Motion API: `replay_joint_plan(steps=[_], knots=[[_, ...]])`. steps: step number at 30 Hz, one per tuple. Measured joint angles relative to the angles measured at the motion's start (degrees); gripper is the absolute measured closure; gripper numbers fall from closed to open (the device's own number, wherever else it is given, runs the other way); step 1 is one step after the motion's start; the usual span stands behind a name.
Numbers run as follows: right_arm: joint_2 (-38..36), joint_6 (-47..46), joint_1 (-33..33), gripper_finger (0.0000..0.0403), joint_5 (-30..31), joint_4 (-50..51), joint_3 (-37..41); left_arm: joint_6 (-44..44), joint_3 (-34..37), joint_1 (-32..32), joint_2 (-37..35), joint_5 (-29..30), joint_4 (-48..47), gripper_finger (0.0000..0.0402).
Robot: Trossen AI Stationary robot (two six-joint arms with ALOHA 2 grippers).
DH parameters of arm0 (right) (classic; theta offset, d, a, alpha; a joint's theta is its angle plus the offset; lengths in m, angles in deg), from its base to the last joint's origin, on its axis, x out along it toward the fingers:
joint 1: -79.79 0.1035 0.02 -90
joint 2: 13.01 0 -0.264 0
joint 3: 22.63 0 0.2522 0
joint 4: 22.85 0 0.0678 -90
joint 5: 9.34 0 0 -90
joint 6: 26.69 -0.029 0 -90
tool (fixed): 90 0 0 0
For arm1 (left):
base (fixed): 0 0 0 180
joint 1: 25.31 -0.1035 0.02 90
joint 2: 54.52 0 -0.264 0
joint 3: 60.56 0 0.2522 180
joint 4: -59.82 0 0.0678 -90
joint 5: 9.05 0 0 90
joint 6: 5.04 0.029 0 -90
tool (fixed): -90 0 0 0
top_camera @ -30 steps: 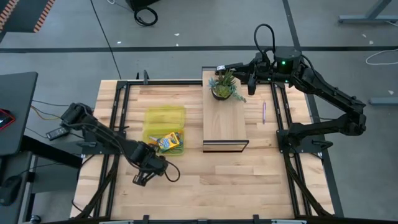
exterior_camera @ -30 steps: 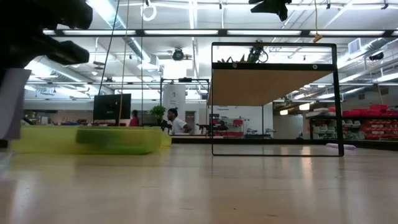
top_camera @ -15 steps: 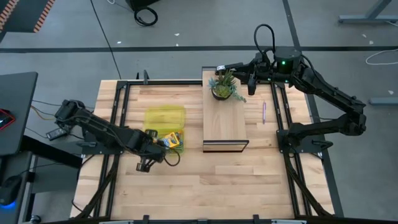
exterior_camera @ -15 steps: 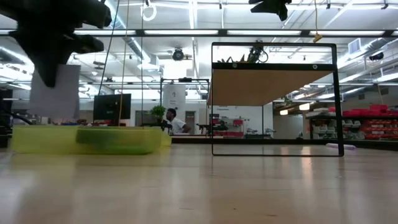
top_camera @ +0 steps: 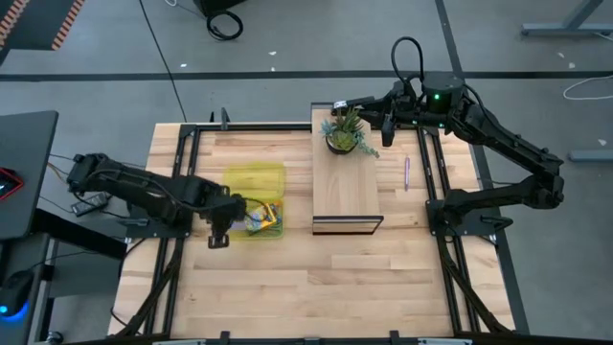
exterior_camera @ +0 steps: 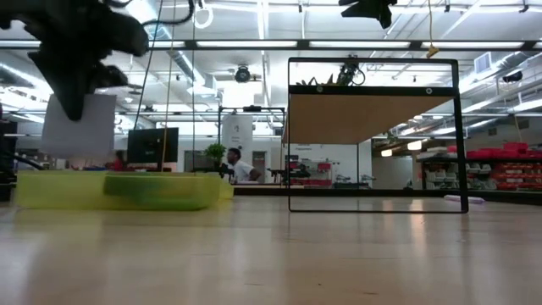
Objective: Pack school essentials
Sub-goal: Put the white sticky note into the yellow supply box
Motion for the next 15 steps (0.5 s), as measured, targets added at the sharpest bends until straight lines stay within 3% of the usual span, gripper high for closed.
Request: replay_joint_plan(steps=[15], knots=[[0.0, -1.1, 0.04, 0.0243, -0.52, -0.13, 0.0, -5.61, 2.54, -17.74, -8.25, -7.85, 5.4, 0.0389]])
